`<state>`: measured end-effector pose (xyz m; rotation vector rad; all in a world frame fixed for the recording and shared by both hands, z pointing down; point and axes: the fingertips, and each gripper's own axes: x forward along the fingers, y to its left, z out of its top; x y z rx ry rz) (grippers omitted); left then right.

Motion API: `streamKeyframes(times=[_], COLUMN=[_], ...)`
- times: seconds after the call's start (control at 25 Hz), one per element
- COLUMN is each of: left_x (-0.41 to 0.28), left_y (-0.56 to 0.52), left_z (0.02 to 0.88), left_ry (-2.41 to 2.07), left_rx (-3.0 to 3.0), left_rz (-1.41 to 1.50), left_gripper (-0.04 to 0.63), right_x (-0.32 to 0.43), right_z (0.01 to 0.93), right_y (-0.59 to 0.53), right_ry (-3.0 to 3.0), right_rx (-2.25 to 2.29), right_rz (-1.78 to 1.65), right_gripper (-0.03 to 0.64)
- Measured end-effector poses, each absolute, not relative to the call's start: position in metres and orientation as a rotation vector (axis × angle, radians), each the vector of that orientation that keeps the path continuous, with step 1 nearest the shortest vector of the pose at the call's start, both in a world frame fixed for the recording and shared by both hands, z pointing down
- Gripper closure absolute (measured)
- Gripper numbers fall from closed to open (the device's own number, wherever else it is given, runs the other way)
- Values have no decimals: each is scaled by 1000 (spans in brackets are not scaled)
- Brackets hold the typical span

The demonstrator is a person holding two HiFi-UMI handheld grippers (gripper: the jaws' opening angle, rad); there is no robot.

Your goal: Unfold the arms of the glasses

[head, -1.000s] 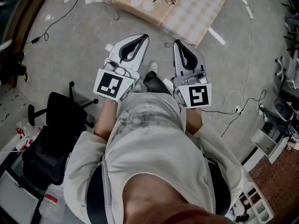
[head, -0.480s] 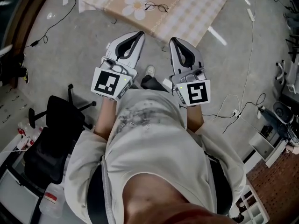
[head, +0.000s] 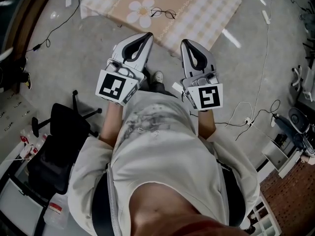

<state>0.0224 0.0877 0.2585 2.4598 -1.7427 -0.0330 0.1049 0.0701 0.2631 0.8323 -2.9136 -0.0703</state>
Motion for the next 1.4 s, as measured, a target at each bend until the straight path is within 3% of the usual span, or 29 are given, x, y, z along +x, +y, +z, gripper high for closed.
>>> streamKeyframes(times=[0.44,1.4], left_x=[2,-44], left_y=[22,-14], left_z=[273,337], left_ry=[-1629,-1262], left_rx=[2539,2727], left_rz=[13,172], left_gripper=[586,584], right_x=[82,32], right_z=[278,329], right_y=[12,-16], right_ry=[-2838,-2652], right_rx=[946,1067], right_rz=[-41,18], right_gripper=[600,600])
